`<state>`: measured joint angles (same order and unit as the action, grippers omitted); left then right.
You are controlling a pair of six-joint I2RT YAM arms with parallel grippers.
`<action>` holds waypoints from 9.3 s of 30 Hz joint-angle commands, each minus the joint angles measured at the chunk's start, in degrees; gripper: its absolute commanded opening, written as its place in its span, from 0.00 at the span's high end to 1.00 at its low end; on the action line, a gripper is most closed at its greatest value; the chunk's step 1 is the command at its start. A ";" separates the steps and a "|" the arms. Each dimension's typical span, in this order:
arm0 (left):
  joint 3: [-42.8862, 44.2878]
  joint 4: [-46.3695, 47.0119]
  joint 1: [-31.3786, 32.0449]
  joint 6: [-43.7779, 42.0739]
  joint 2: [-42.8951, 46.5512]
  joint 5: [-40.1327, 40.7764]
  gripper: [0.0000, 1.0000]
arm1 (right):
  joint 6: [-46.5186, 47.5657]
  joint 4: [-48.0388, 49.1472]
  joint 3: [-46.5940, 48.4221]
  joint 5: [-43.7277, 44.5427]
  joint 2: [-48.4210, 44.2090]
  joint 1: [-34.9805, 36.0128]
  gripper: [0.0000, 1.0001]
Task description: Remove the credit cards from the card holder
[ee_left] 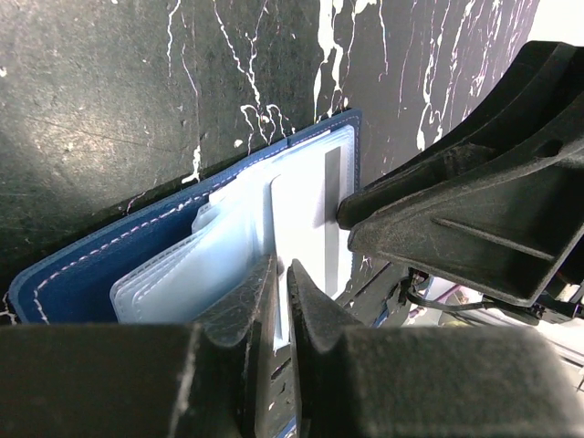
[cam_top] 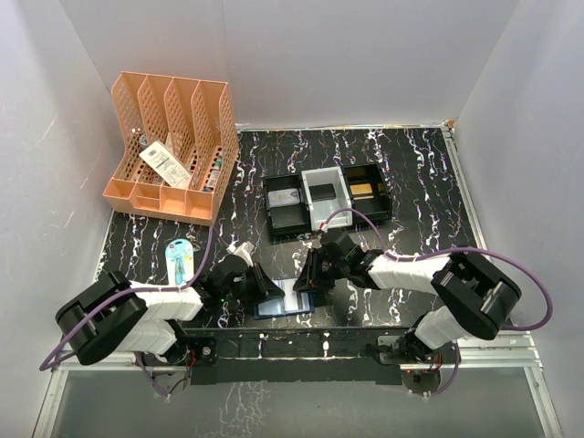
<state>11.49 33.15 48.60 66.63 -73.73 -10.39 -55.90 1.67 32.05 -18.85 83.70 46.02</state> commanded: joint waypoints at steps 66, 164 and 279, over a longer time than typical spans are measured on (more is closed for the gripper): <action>1.45 7.70 1.64 -1.40 -6.50 -3.32 1.00 | 2.59 -9.95 0.11 5.97 -1.99 0.21 0.79; 0.79 -1.53 2.80 -2.91 1.47 3.42 0.84 | 2.69 -6.39 -1.38 3.29 -0.12 0.31 0.91; -3.66 7.37 2.55 -7.36 2.93 2.90 1.00 | 9.30 -11.75 5.33 4.38 -6.04 0.65 0.84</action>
<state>8.23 41.36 50.81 61.54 -72.36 -8.95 -46.59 -10.90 34.79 -13.23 80.05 46.39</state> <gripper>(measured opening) 0.007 0.125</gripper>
